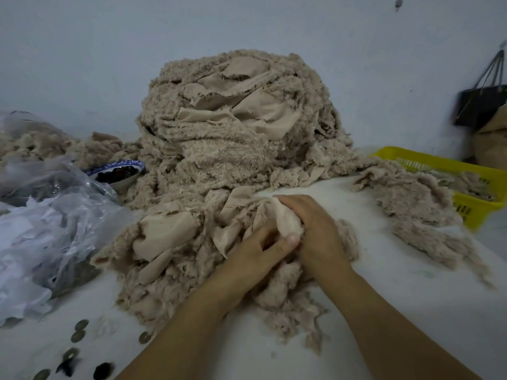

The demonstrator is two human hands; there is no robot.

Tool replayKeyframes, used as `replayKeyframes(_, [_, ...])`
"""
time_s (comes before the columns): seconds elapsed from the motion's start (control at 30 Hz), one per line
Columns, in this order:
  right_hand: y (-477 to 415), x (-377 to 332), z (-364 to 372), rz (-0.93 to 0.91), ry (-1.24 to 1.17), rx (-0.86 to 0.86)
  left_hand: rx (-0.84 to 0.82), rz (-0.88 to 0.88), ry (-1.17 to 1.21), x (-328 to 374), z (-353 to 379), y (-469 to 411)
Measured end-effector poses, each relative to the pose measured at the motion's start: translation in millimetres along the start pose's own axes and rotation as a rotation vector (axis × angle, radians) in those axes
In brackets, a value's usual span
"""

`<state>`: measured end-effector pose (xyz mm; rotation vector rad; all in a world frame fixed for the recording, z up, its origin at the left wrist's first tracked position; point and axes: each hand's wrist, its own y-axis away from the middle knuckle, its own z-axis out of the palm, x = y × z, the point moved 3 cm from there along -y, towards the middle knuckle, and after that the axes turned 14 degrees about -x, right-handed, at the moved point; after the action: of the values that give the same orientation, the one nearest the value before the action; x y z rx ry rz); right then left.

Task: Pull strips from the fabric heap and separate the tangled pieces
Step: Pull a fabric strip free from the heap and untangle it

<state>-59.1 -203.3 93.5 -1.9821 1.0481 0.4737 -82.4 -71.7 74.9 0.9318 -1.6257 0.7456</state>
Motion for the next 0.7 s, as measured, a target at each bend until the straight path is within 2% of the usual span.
replayKeyframes(0.07, [-1.5,2.9,1.2,0.037,0.029,-0.035,0.052,-0.032,0.163,-2.4,-1.1,-0.1])
replayKeyframes(0.13, [-2.4,13.3,-2.4,0.150,0.071,-0.025,0.106,0.002,0.386,-1.2,-6.4,2.1])
replayKeyframes(0.27, [0.5,31.2,-14.9,0.345,0.015,0.108,0.157,0.079,0.973,4.0,-25.7,9.5])
replayKeyframes(0.37, [1.2,44.0,-20.2,0.457,-0.008,0.131,0.228,0.191,1.181,3.7,-41.8,15.3])
replayKeyframes(0.43, [2.2,51.9,-25.7,0.512,-0.105,0.205,0.195,0.285,1.229,6.3,-48.6,19.1])
replayKeyframes(0.53, [4.8,47.5,-28.3,0.470,-0.266,0.261,0.164,0.316,1.184,5.5,-50.7,19.7])
replayKeyframes(0.63, [2.8,31.0,-16.9,0.329,-0.332,0.123,0.153,0.225,1.163,3.2,-43.6,18.5])
replayKeyframes(0.7, [2.0,19.8,-3.3,0.294,-0.463,-0.053,0.131,0.153,1.145,2.3,-37.8,17.1])
